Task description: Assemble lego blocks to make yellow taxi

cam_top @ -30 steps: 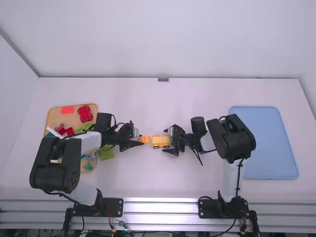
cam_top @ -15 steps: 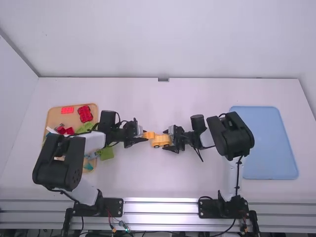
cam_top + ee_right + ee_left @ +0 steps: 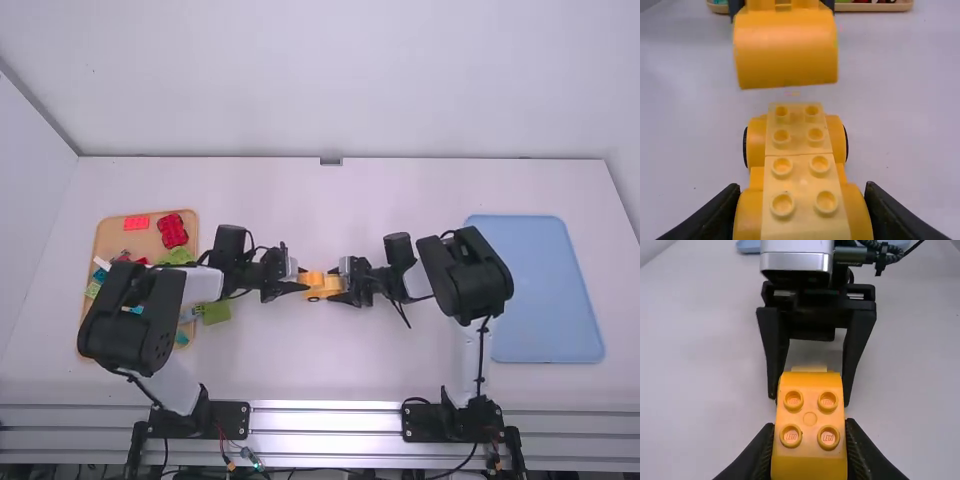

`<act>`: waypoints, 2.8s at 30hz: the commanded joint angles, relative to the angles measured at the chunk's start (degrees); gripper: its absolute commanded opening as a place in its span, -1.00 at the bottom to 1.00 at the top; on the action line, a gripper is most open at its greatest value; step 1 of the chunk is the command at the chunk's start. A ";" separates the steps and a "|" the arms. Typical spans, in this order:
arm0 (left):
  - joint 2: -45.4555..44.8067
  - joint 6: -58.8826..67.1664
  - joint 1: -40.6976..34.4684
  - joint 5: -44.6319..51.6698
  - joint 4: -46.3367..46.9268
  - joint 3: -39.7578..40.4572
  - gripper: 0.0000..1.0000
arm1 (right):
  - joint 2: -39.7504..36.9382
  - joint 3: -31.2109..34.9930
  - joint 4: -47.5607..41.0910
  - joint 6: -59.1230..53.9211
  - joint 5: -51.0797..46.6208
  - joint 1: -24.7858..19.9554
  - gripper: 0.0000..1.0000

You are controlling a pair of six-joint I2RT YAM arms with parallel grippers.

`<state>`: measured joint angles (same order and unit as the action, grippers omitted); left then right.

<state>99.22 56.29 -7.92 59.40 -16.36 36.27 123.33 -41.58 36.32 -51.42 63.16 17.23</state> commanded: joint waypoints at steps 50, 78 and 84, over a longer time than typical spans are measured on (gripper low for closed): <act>6.78 -6.38 -6.51 -6.14 -2.49 0.85 -0.95 | 0.85 -0.09 -2.14 -1.57 -3.61 2.01 0.00; 6.78 -7.87 -12.50 -22.05 5.97 3.96 -0.97 | 0.85 -0.09 -2.12 -1.53 -3.63 2.34 0.00; 6.78 -5.33 -14.21 -20.92 10.36 6.71 -0.97 | 0.85 -0.09 -2.12 -1.38 -3.65 2.34 -0.01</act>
<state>102.85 50.43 -18.48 41.58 -7.07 43.94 123.28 -41.82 34.92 -52.71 63.11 17.30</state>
